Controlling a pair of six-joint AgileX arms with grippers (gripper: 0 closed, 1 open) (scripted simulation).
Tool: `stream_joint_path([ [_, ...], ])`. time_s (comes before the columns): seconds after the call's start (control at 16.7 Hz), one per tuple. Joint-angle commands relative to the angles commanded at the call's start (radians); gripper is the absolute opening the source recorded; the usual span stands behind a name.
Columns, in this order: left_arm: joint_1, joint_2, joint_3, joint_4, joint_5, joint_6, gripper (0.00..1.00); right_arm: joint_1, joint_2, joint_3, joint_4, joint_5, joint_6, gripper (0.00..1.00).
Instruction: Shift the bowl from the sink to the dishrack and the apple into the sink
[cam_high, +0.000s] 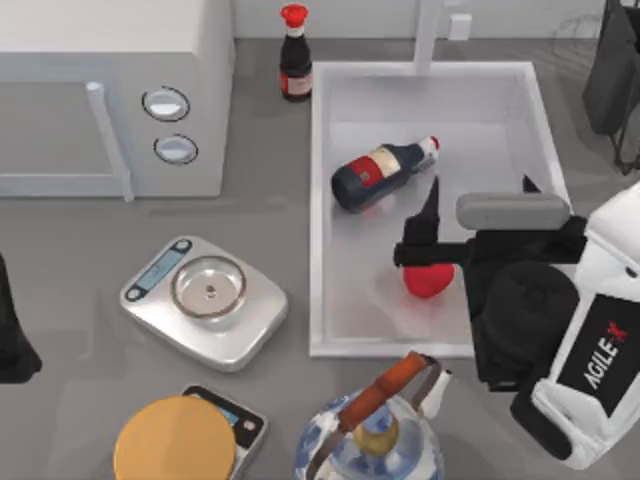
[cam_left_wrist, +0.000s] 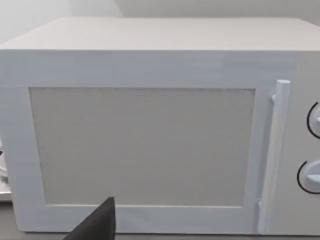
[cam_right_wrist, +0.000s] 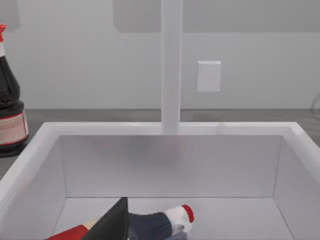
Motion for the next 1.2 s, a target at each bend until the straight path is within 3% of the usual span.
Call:
stream_joint_path([
  [0.42, 0.0, 0.0, 0.0, 0.0, 0.0, 0.0, 1.0, -0.009, -0.01, -0.005, -0.01, -0.003, 0.0, 1.0],
  [0.6, 0.0, 0.0, 0.0, 0.0, 0.0, 0.0, 1.0, -0.085, -0.103, -0.049, -0.101, -0.027, 0.002, 1.0],
  [0.9, 0.0, 0.0, 0.0, 0.0, 0.0, 0.0, 1.0, -0.305, -0.47, -0.18, -0.428, -0.125, -0.001, 1.0],
  [1.2, 0.0, 0.0, 0.0, 0.0, 0.0, 0.0, 1.0, -0.507, -1.057, -0.331, -0.843, -0.289, -0.001, 1.0],
])
